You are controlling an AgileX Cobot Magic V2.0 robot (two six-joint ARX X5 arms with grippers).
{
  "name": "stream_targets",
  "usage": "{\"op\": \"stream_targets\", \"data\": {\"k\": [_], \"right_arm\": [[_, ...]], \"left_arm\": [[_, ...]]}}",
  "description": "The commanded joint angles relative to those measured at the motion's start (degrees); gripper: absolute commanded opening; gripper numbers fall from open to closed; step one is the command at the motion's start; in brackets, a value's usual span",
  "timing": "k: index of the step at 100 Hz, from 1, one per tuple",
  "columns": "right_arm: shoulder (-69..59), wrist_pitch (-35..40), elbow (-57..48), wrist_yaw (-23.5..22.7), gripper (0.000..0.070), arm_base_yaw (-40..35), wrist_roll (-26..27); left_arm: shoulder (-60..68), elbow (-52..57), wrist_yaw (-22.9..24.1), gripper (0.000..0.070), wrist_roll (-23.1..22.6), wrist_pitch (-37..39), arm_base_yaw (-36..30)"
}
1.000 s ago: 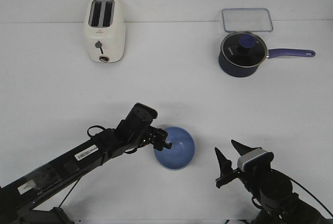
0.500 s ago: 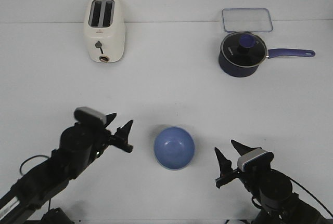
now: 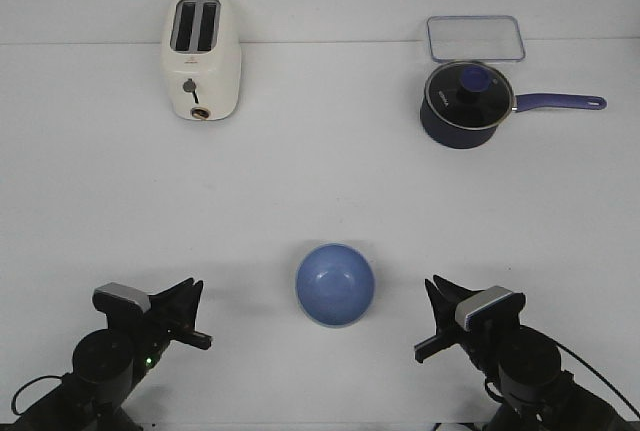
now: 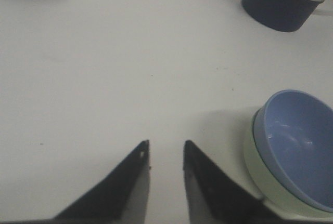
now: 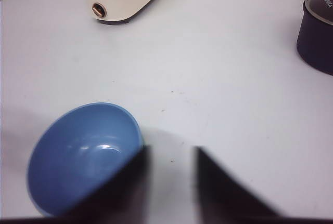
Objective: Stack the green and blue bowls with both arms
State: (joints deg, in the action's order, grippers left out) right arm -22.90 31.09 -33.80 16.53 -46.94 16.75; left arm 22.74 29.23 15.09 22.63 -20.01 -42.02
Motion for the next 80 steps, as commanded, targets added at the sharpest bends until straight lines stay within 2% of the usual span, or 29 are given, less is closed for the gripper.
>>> {"op": "stream_targets", "data": {"k": [1, 69, 73, 80], "right_arm": [[-0.07, -0.61, -0.17, 0.04, 0.0010, -0.63, -0.15], [0.42, -2.54, -0.26, 0.00, 0.0010, -0.68, 0.26], [0.42, -2.54, -0.26, 0.00, 0.0010, -0.68, 0.24], [0.42, -2.54, -0.26, 0.00, 0.0010, -0.68, 0.26]], "left_arm": [[0.37, 0.59, 0.09, 0.0011, 0.04, 0.42, -0.37], [-0.63, 0.59, 0.07, 0.0015, 0.07, 0.66, -0.26], [-1.42, 0.59, 0.17, 0.0014, -2.21, 0.59, 0.55], [-2.84, -0.48, -0.52, 0.0014, -9.31, 2.29, 3.91]]}}
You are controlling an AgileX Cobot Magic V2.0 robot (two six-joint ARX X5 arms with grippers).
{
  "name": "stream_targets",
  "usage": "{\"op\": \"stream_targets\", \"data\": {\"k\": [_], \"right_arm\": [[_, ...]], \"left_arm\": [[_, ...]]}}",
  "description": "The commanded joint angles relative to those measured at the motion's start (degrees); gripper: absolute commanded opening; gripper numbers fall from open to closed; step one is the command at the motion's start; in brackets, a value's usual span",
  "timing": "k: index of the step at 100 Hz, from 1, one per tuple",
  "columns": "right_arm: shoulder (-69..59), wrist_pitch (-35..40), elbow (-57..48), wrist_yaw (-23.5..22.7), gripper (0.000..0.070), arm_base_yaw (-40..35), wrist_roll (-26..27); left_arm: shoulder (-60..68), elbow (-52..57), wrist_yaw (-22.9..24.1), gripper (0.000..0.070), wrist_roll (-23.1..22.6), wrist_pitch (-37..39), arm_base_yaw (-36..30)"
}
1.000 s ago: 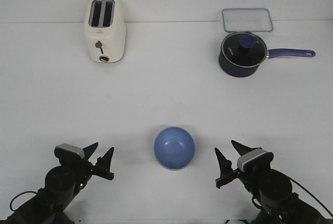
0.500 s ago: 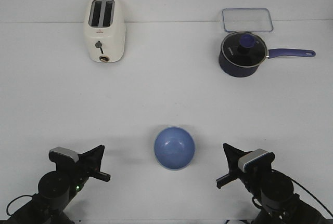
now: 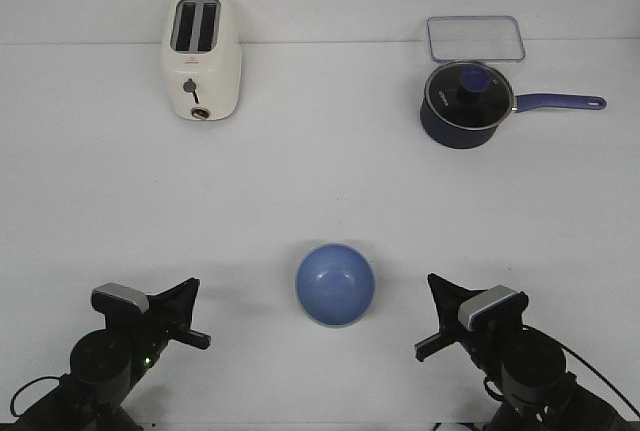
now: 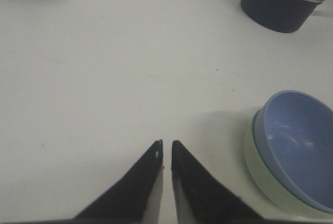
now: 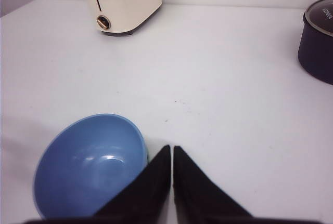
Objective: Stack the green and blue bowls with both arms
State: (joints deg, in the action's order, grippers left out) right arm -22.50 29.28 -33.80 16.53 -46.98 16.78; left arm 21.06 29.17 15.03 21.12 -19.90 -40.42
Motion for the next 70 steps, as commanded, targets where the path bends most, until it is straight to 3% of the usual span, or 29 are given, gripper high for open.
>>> {"op": "stream_targets", "data": {"k": [1, 16, 38, 50, 70], "right_arm": [[0.02, -0.72, -0.26, 0.00, 0.0010, -0.63, 0.22], [0.02, -0.70, -0.26, 0.00, 0.0010, -0.63, 0.24], [0.02, -0.72, -0.26, 0.00, 0.0010, -0.63, 0.22], [0.02, -0.72, -0.26, 0.00, 0.0010, -0.63, 0.24], [0.02, -0.74, -0.26, 0.02, 0.0010, -0.63, 0.22]], "left_arm": [[-1.46, -0.74, -0.81, 0.0015, -8.61, 2.56, 2.95], [-8.81, -11.04, -2.84, 0.0015, -17.35, 13.62, 17.27], [-17.84, -22.45, -8.85, 0.0015, -18.03, 17.03, 38.03], [-19.78, -24.96, -9.49, 0.0015, -19.23, 17.03, 41.72], [-20.90, -28.09, -10.64, 0.0015, -19.39, 19.80, 41.51]]}}
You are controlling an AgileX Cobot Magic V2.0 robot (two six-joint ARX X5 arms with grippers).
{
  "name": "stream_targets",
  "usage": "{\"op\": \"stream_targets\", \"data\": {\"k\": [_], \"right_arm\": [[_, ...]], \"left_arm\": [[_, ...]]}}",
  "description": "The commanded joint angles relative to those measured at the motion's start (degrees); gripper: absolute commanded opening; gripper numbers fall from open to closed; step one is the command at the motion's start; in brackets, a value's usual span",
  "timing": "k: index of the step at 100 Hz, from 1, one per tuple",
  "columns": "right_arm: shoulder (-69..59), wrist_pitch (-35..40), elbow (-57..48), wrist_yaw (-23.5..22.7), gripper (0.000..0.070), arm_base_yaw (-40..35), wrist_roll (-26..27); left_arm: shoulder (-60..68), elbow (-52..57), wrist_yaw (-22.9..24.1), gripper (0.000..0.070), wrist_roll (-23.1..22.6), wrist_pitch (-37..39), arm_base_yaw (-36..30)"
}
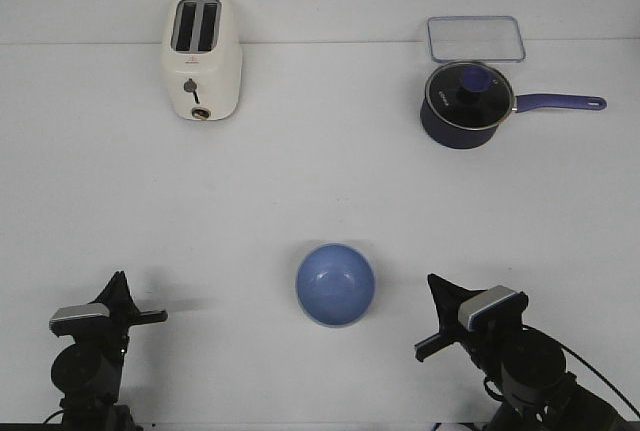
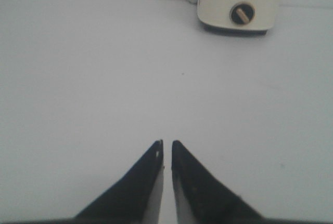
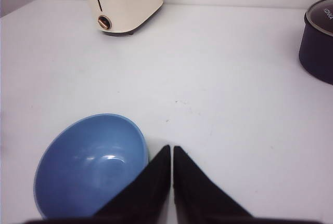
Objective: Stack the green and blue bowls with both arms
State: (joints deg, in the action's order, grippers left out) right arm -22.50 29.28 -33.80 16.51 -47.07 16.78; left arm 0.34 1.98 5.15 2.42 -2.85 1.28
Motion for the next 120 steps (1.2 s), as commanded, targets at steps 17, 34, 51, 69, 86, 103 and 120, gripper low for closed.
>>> {"op": "stream_targets", "data": {"k": [17, 34, 51, 69, 86, 103, 120], "right_arm": [[0.02, -0.94, -0.28, 0.02, 0.0010, -0.55, 0.24], [0.02, -0.94, -0.28, 0.02, 0.0010, -0.55, 0.24], [0.02, -0.94, -0.28, 0.04, 0.0010, -0.55, 0.24], [0.02, -0.94, -0.28, 0.02, 0.0010, -0.55, 0.22], [0.04, -0.83, -0.26, 0.04, 0.0010, -0.55, -1.05], [1.99, -1.31, 0.39, -2.21, 0.0010, 8.76, -10.43], [8.41, -11.06, 9.81, -14.08, 0.0010, 31.15, -15.45]], "left_arm": [[-0.17, -1.20, -1.16, 0.0015, -0.24, 3.08, -1.27], [-0.17, -1.20, -1.16, 0.0015, -0.26, 3.08, -1.29], [-0.15, -1.18, -1.16, 0.0015, -0.26, 3.02, -1.29], [-0.15, -1.18, -1.16, 0.0015, -0.26, 2.99, -1.29], [-0.15, -1.18, -1.16, 0.0015, -0.26, 2.99, -1.29], [-0.15, -1.18, -1.16, 0.0015, -0.26, 2.99, -1.29], [-0.15, -1.18, -1.16, 0.0015, -0.26, 2.99, -1.29]]}}
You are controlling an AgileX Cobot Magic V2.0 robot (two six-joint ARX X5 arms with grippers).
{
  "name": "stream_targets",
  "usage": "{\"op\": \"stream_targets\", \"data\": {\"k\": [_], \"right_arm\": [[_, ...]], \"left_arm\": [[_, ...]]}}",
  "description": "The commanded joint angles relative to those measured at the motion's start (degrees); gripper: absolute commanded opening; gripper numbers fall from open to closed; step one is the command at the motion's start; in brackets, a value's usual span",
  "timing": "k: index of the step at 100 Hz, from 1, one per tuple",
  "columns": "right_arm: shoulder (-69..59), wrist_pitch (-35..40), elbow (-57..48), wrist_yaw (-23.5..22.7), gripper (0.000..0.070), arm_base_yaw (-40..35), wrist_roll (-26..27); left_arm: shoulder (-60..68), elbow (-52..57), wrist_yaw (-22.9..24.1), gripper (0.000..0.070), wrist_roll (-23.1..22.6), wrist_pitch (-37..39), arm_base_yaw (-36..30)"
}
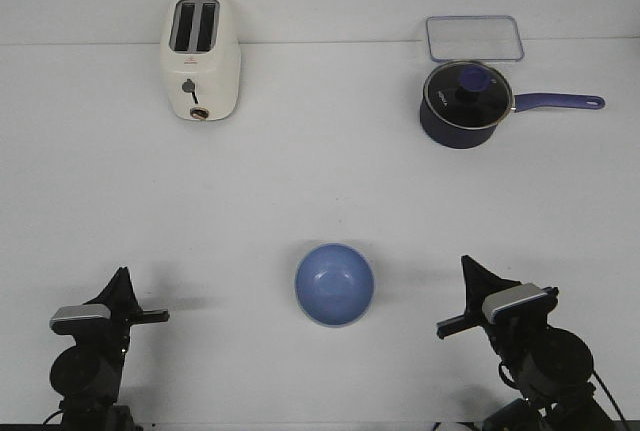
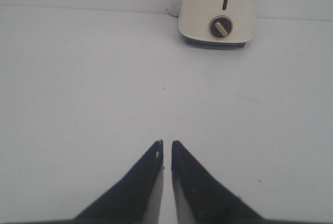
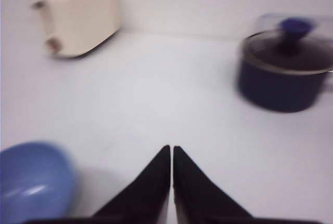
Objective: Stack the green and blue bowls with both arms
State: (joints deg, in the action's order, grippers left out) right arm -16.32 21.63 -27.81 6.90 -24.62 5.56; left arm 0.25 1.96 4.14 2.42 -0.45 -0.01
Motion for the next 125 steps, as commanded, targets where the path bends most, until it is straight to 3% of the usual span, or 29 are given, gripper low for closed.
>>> {"op": "stream_targets", "data": {"k": [1, 12, 24, 44, 69, 125], "right_arm": [[2.51, -3.74, 4.20, -4.85, 0.0010, 9.33, -4.33], [8.46, -8.00, 11.91, -11.15, 0.0010, 20.59, -5.01], [12.81, -11.06, 19.04, -11.45, 0.0010, 25.27, -4.98], [16.26, -15.74, 27.17, -11.43, 0.0010, 25.55, -4.20], [16.24, -14.84, 27.10, -11.45, 0.0010, 25.55, -1.90], [16.26, -15.80, 27.08, -11.37, 0.0010, 25.57, -1.99]], "left_arm": [[-0.07, -1.16, -0.15, 0.0015, -0.26, 0.59, 0.00], [-0.07, -1.16, -0.15, 0.0015, -0.26, 0.59, 0.00], [-0.07, -1.16, -0.15, 0.0015, -0.26, 0.59, 0.00], [-0.07, -1.16, -0.15, 0.0015, -0.26, 0.59, 0.00], [-0.07, -1.16, -0.15, 0.0015, -0.26, 0.57, 0.00], [-0.07, -1.16, -0.15, 0.0015, -0.26, 0.57, 0.00]]}}
